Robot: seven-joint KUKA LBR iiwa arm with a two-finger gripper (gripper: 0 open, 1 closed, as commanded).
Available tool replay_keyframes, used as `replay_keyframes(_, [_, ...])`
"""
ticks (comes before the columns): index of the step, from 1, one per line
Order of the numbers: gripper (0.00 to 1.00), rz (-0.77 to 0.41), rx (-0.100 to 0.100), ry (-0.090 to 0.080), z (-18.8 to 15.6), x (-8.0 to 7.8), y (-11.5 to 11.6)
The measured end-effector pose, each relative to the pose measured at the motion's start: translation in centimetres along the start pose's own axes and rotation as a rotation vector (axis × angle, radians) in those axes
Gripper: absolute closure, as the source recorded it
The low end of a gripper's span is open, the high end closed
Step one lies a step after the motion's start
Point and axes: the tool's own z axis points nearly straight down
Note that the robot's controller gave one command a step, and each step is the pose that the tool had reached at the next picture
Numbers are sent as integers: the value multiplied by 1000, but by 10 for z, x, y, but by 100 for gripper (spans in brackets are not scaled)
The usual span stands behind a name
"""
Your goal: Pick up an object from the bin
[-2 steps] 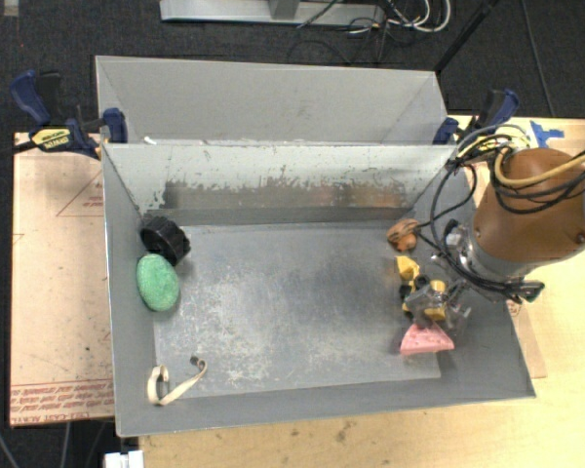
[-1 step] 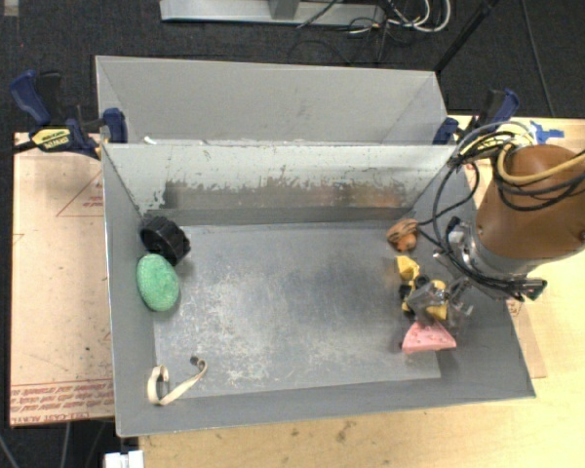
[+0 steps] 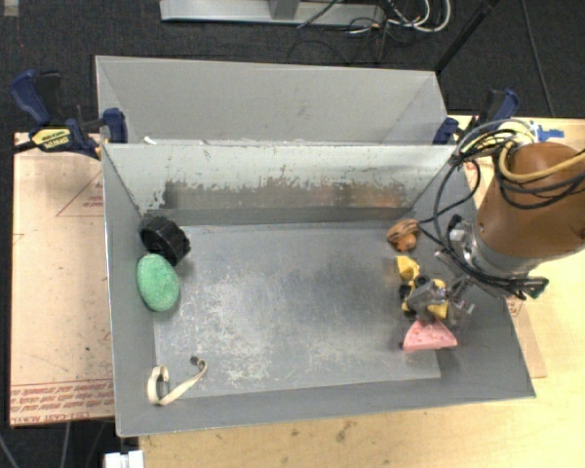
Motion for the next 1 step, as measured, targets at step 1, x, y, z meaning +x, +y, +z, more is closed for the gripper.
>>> replay_keyframes(1, [100, 0, -5, 2, -5, 0, 1])
